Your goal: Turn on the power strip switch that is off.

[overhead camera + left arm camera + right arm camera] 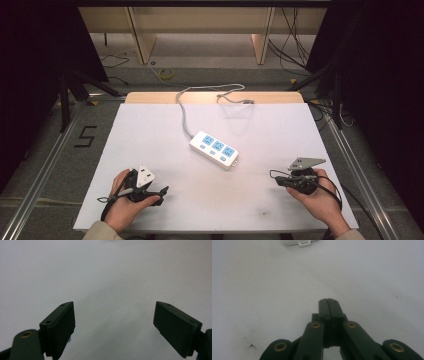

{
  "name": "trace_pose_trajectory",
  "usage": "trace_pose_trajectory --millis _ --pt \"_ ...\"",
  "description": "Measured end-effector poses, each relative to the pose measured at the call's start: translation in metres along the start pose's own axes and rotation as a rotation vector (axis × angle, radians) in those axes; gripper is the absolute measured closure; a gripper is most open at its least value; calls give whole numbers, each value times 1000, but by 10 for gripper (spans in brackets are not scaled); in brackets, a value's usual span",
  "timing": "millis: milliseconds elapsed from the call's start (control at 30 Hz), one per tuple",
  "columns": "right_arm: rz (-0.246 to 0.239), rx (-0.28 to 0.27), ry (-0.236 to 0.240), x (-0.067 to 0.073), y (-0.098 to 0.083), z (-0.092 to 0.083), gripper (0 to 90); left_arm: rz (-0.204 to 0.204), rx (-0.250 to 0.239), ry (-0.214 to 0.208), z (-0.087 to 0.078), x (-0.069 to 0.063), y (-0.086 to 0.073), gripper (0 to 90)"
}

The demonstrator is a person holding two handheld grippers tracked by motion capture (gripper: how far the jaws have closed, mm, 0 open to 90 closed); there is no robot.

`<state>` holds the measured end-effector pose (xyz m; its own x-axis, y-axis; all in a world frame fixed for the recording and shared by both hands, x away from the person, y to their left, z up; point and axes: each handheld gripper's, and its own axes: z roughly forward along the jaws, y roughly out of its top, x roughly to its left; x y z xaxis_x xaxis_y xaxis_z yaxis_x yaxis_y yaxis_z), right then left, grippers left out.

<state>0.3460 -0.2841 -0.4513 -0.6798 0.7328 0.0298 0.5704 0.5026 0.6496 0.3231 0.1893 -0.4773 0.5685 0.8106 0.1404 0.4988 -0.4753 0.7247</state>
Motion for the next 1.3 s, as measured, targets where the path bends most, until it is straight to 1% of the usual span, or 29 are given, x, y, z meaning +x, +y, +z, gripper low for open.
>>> trace_pose_trajectory --millis 33,533,900,1300 --pt "5 0 6 1 1 0 900 1 0 0 0 0 0 173" --pt "1 9 35 5 11 2 900 7 -2 7 1 0 0 171" --pt "9 17 42 8 17 3 900 8 0 7 1 0 0 170" --pt "-5 24 50 11 25 6 900 9 2 7 1 0 0 168"
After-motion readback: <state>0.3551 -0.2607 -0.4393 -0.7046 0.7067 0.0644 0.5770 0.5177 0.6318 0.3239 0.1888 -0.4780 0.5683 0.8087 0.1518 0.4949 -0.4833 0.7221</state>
